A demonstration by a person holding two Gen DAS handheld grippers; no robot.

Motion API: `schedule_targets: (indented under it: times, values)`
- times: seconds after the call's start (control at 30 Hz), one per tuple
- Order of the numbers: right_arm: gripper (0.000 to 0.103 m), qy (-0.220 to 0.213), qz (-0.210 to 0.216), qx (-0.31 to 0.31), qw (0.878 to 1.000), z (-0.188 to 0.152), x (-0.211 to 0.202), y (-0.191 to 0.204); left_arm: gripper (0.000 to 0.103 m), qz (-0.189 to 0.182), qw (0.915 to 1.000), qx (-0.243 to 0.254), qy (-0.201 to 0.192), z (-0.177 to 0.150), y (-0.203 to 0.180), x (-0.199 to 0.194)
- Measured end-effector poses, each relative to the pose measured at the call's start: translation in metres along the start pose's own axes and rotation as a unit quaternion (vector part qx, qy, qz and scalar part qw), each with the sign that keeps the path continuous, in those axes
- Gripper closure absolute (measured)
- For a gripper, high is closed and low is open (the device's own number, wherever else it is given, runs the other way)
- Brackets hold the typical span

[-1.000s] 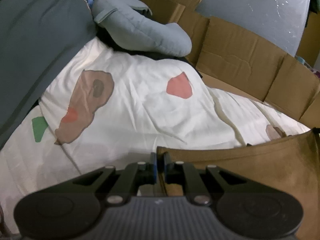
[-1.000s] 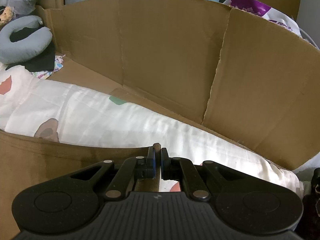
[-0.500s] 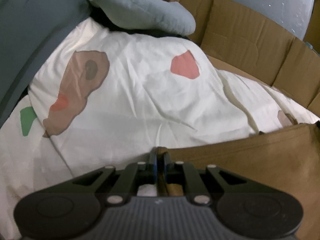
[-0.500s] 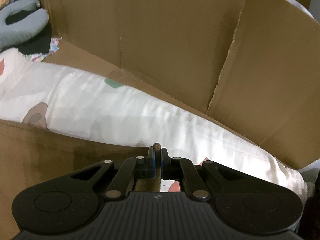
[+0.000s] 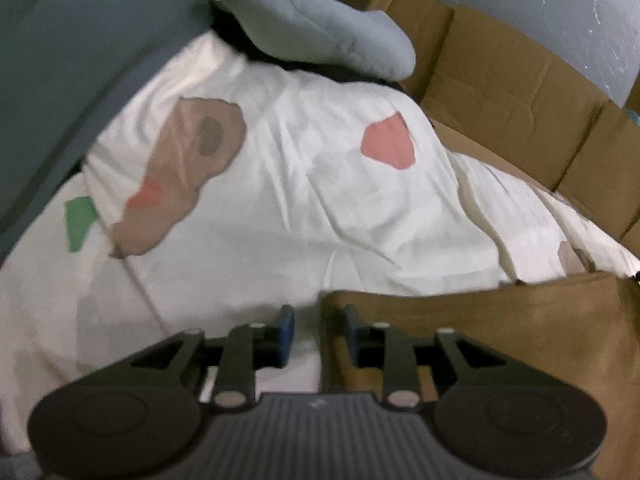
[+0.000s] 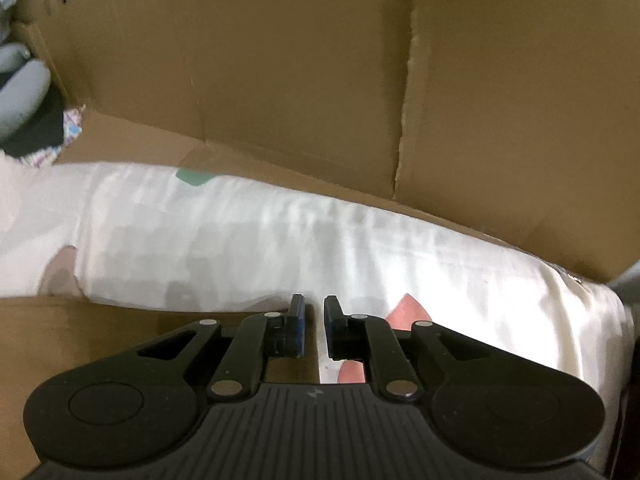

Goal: Fold clothes
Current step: 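Open both grippers and move them over the folded T-shirt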

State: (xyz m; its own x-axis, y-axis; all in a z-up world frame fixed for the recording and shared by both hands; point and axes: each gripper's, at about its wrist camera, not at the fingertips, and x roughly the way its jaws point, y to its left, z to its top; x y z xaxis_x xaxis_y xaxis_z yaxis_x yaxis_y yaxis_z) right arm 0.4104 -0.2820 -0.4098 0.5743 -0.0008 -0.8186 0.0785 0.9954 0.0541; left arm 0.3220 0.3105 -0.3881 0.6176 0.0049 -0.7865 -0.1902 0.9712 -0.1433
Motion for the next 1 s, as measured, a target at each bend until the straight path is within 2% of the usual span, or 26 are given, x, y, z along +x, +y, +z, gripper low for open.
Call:
schedule_targets:
  times: [0.1,0.2,0.33,0.47,0.63,1.0]
  values:
    - [0.091,-0.002,0.009,0.003,1.000,-0.005,-0.016,-0.004,0.066,0.003,1.0000,0.006,0.002,-0.002,0.001,-0.022]
    - [0.078,-0.004,0.018,-0.001,1.000,-0.010,-0.035,-0.008,0.065,0.005,0.9999,0.016,0.003,-0.006,0.000,-0.045]
    - [0.070,-0.009,0.026,-0.008,1.000,-0.019,-0.064,-0.011,0.065,0.003,0.9999,0.015,0.001,-0.016,-0.004,-0.079]
    - [0.069,-0.014,0.034,-0.008,0.999,-0.029,-0.094,-0.016,0.064,-0.002,0.9997,0.023,0.002,-0.029,-0.016,-0.109]
    - [0.067,-0.015,0.043,-0.023,0.999,-0.043,-0.125,-0.021,0.058,-0.006,1.0000,0.006,-0.003,-0.049,-0.024,-0.140]
    - [0.066,-0.017,0.057,-0.027,0.998,-0.081,-0.183,-0.030,0.058,-0.014,0.9997,-0.017,-0.011,-0.091,-0.045,-0.186]
